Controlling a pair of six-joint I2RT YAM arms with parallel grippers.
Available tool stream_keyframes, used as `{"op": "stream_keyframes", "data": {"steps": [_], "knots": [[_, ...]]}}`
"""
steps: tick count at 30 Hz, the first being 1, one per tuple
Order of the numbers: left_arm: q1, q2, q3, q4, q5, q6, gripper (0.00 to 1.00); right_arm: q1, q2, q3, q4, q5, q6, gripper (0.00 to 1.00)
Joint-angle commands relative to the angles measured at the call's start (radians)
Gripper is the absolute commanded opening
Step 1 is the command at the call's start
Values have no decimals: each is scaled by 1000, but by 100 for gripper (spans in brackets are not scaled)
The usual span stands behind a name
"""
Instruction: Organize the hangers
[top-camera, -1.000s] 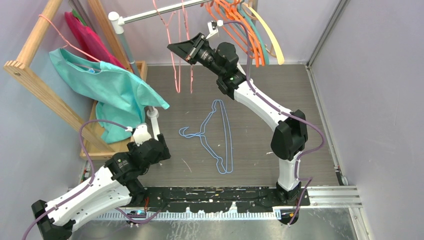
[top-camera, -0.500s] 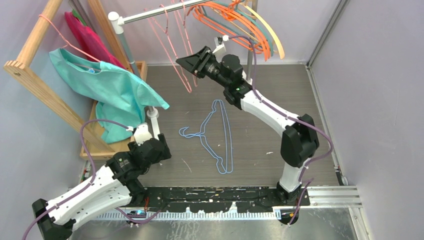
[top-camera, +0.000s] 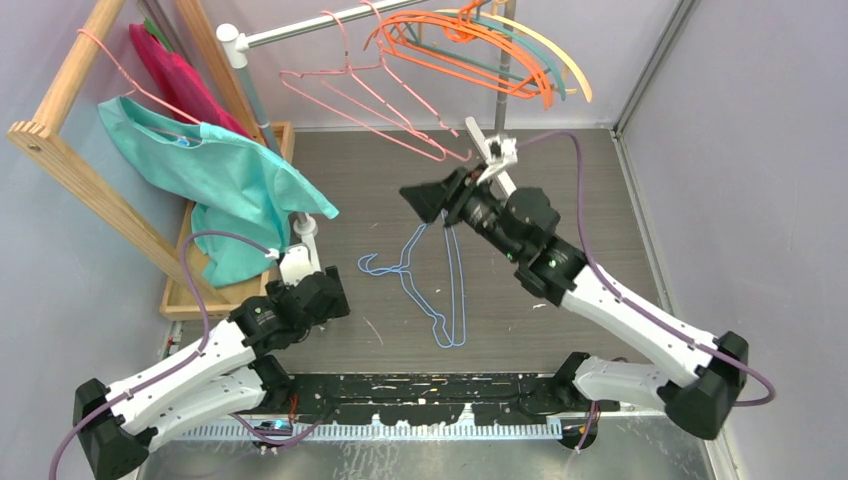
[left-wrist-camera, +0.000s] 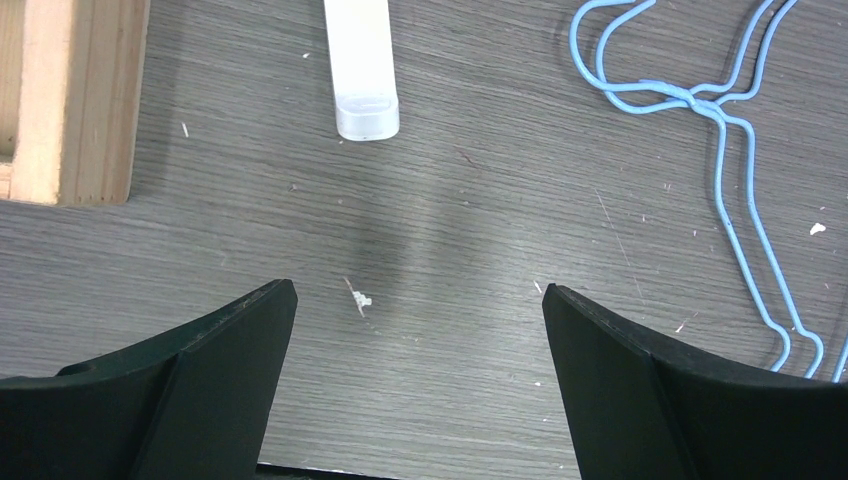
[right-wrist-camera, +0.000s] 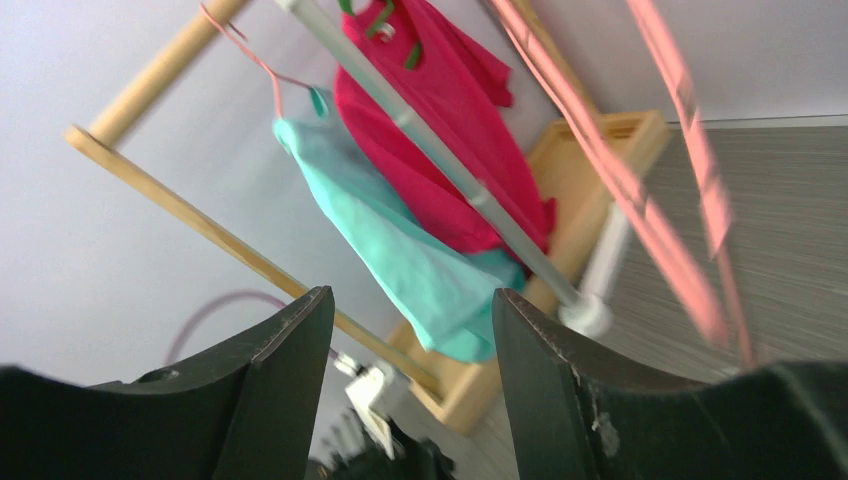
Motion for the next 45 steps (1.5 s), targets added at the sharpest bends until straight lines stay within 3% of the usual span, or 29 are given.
{"op": "stream_keyframes", "data": {"steps": [1, 5, 10, 19, 28, 40, 43, 45], "knots": [[4, 17, -5, 71, -12, -13, 98, 118, -93, -136, -231, 274, -195, 65], [5, 38, -11, 90, -11, -19, 98, 239, -72, -254, -298, 396, -195, 62], [5, 81, -7, 81, 2, -40, 98, 338, 99, -282, -310, 441, -218, 58], [4, 32, -30, 87, 27, -49, 98, 336, 370, -188, -304, 521, -278, 57], [5, -5, -57, 94, 31, -47, 98, 274, 462, -202, -255, 452, -267, 46], [6, -22, -64, 91, 36, -43, 98, 261, 573, -199, -219, 401, -254, 42], [4, -26, -68, 86, 35, -45, 98, 259, 588, -206, -219, 405, -250, 34], [4, -28, -70, 85, 35, -47, 98, 259, 591, -213, -219, 410, -244, 21]]}}
